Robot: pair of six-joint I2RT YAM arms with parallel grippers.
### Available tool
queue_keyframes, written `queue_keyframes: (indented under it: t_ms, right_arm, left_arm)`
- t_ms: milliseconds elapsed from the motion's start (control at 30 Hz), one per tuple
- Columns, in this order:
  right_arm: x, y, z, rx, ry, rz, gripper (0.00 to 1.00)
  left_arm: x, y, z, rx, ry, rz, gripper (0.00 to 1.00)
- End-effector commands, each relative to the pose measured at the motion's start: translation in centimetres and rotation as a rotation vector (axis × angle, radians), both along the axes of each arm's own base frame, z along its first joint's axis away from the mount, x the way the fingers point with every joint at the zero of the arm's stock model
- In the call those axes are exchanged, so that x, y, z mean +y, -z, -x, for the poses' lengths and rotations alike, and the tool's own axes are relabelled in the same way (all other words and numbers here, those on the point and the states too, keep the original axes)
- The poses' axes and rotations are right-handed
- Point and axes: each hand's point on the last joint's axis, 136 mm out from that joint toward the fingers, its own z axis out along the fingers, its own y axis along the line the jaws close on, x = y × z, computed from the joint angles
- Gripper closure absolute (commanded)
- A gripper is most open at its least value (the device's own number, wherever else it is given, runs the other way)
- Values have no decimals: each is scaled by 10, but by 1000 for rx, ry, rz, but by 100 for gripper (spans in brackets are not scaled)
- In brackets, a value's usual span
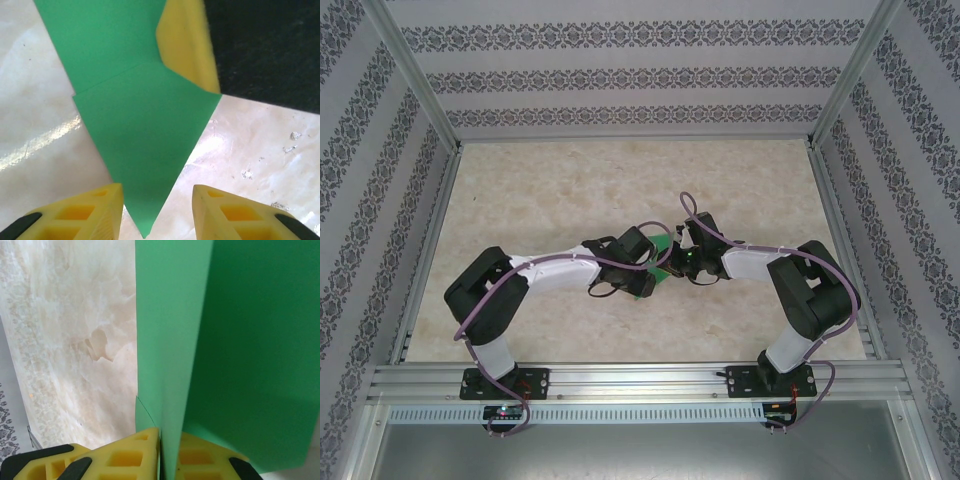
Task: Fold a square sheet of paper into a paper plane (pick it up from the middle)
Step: Fourth fold the wing at the center of the table.
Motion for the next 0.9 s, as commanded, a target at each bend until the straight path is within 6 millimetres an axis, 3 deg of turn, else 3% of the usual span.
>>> queue_keyframes:
  t_ms: [0, 467, 867]
  right_arm:
    - [6, -5, -2, -16, -2, -12, 89]
    - [8, -5, -3, 1, 16, -31, 86]
    - [8, -7, -5, 2, 24, -28, 82]
  left_arm:
    - [-7, -1, -7, -93, 21, -32, 57]
    - [-10, 13, -8, -185, 10, -125, 59]
    - [-1, 14, -12, -233, -25, -182, 72]
